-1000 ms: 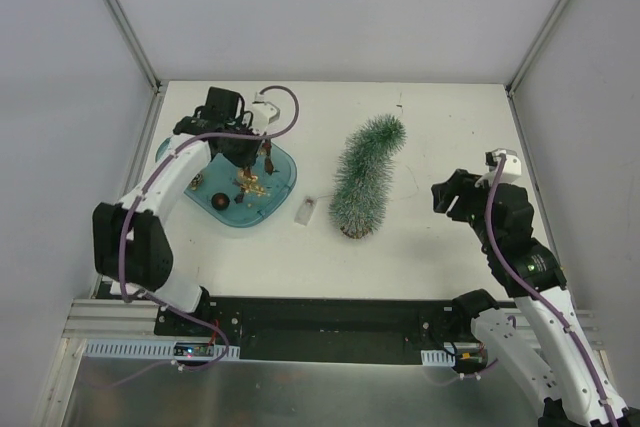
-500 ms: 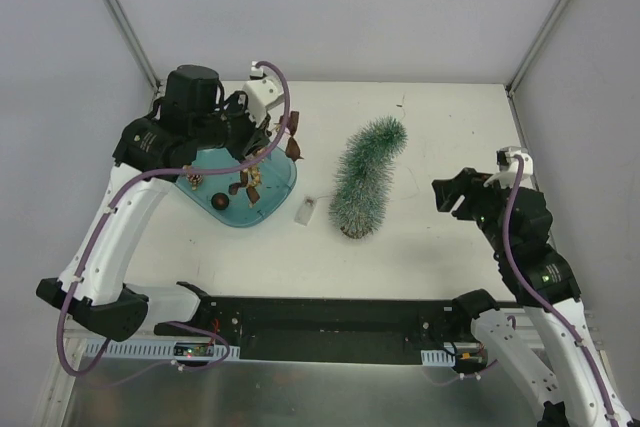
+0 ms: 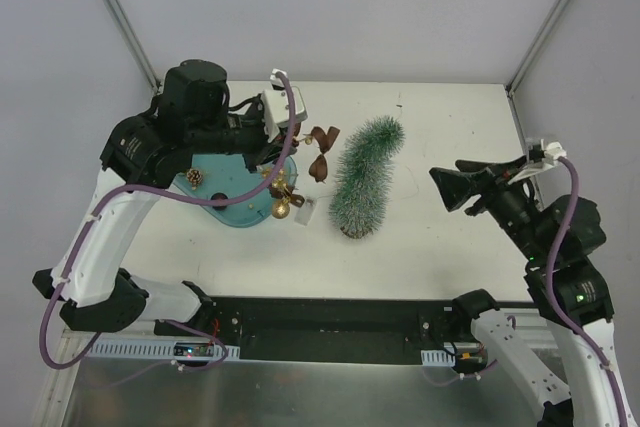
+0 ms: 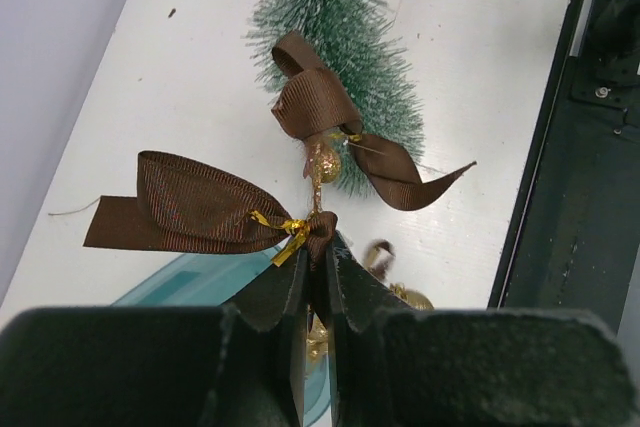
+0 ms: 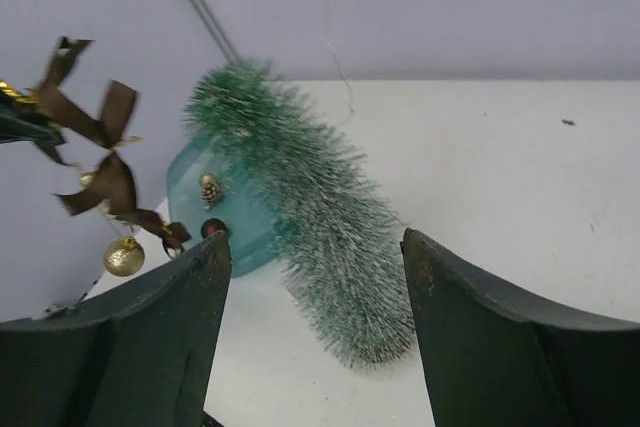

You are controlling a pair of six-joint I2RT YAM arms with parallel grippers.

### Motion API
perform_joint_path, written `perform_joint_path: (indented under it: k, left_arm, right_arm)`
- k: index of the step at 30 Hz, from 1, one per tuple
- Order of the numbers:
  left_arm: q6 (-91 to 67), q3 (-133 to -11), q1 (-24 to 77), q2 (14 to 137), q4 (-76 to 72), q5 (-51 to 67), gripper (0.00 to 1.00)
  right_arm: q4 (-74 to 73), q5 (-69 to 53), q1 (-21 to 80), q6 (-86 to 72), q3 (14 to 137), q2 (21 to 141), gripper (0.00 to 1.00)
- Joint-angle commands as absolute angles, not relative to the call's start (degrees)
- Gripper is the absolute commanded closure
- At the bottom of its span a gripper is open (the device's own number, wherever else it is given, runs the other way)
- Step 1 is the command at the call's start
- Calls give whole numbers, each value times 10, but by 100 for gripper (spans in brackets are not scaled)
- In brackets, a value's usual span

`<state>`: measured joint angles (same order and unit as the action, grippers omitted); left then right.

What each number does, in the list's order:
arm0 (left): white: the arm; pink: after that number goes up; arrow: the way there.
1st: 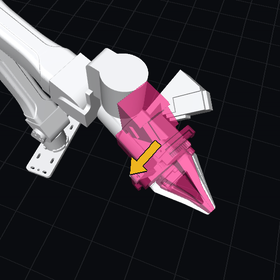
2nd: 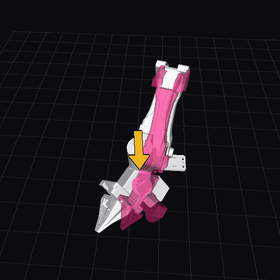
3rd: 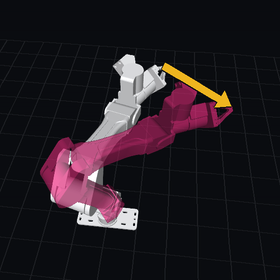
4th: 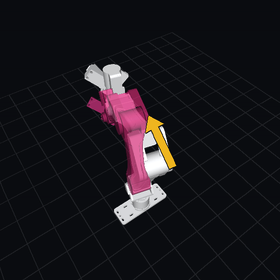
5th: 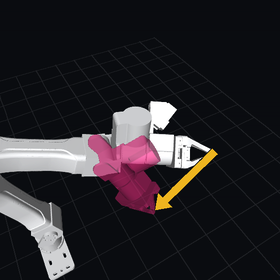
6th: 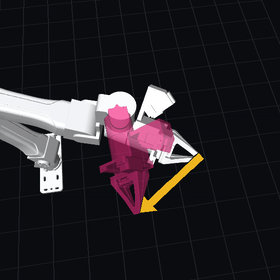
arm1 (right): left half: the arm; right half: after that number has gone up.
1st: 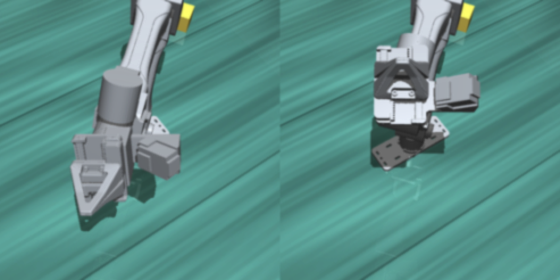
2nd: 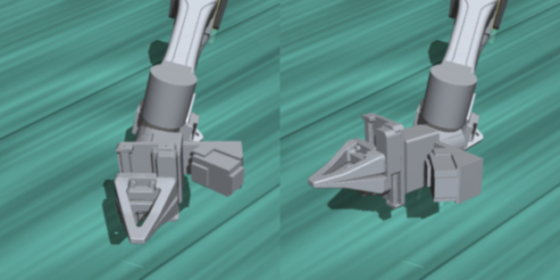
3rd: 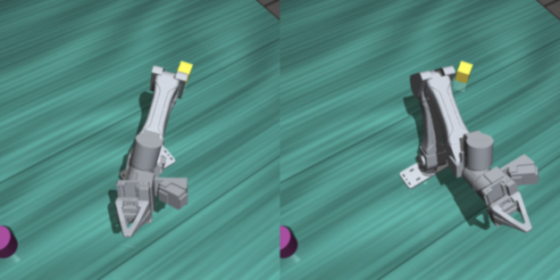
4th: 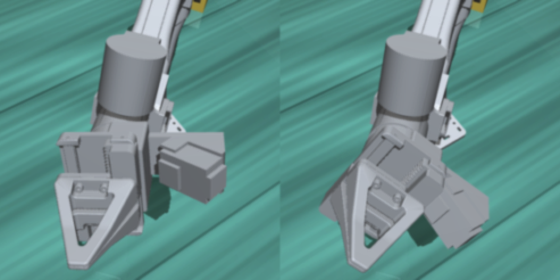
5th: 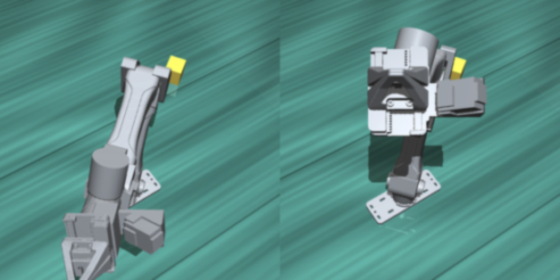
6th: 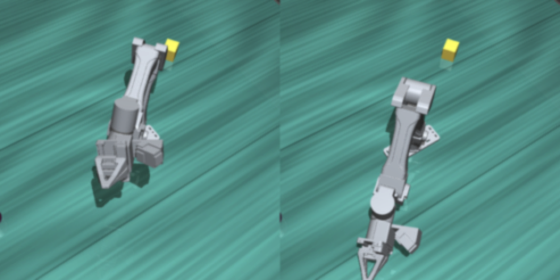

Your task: Decorate the small christmas tree

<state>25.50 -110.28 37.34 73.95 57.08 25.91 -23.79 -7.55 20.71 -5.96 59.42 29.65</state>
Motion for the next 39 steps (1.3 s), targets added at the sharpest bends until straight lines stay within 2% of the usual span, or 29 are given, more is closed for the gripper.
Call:
perform_joint_path:
  k: [1, 9, 19, 30, 36, 39]
  left_arm:
    - [285, -1166, 409, 772, 576, 243, 96]
    - [311, -1223, 477, 807, 577, 213, 96]
    - [316, -1334, 524, 875, 565, 171, 96]
    - [328, -1344, 555, 888, 561, 163, 96]
    - [331, -1346, 559, 891, 555, 153, 96]
    - [329, -1344, 561, 888, 555, 154, 96]
  right_arm:
    - [-170, -182, 205, -60, 656, 319, 28]
    - [-124, -276, 216, -58, 714, 378, 27]
    - [-137, -229, 269, -4, 750, 429, 25]
    - [-129, -246, 344, 35, 808, 492, 24]
    - [-158, -193, 426, 90, 851, 541, 26]
    - [-177, -166, 458, 117, 874, 569, 33]
